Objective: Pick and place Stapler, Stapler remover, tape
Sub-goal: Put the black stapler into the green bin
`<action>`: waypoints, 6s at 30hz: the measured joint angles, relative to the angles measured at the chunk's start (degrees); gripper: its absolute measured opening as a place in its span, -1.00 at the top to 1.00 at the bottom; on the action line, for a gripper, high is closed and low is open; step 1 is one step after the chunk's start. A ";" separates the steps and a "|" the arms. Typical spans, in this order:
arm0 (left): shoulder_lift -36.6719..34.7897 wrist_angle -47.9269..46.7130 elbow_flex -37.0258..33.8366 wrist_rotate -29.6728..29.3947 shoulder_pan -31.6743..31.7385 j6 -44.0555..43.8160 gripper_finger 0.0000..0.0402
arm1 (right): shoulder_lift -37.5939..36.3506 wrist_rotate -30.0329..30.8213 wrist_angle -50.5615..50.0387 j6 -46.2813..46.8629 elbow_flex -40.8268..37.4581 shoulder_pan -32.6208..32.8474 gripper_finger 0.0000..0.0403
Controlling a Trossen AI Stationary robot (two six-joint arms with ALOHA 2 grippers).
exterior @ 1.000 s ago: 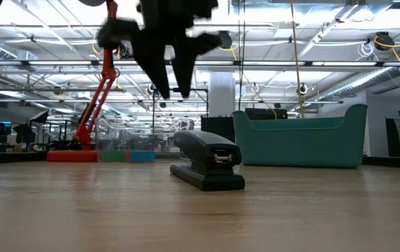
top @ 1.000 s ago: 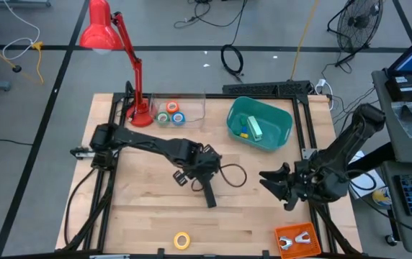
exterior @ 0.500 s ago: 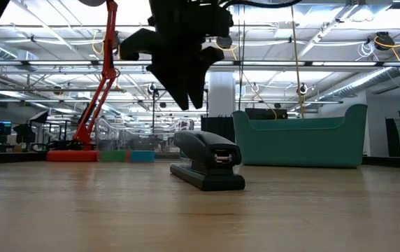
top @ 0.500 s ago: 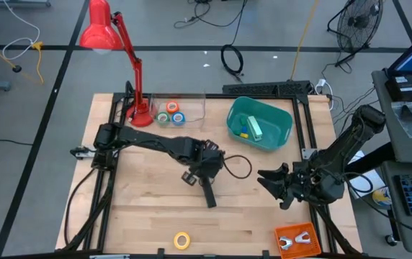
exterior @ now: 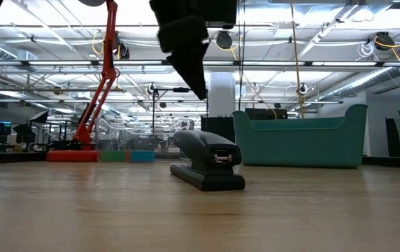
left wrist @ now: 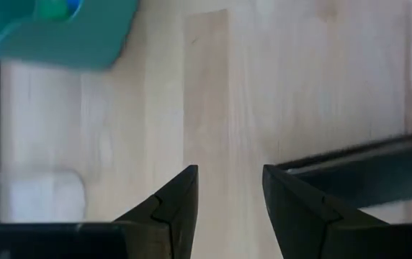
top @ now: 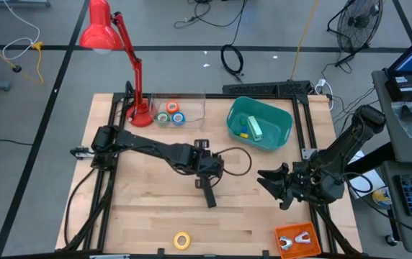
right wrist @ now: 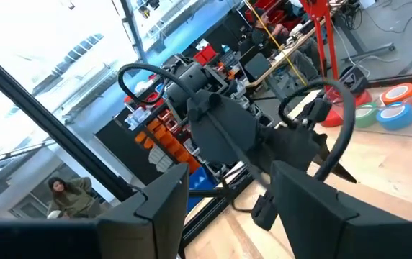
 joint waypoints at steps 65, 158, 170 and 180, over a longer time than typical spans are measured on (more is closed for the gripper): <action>11.35 -3.70 -0.02 8.34 -1.33 35.61 -0.86 | -1.33 -7.99 0.03 1.79 -0.02 0.21 0.05; -3.30 16.83 0.04 54.94 -4.03 -28.76 0.38 | 16.60 -83.41 -13.06 20.39 6.00 -29.18 0.01; -3.31 16.89 0.09 57.20 -4.73 -29.92 0.38 | 15.62 -82.75 -13.39 21.77 5.99 -30.13 -0.28; -3.32 17.29 0.09 56.77 -5.01 -29.75 0.38 | 15.54 -82.73 -11.54 23.67 5.99 -29.82 -0.23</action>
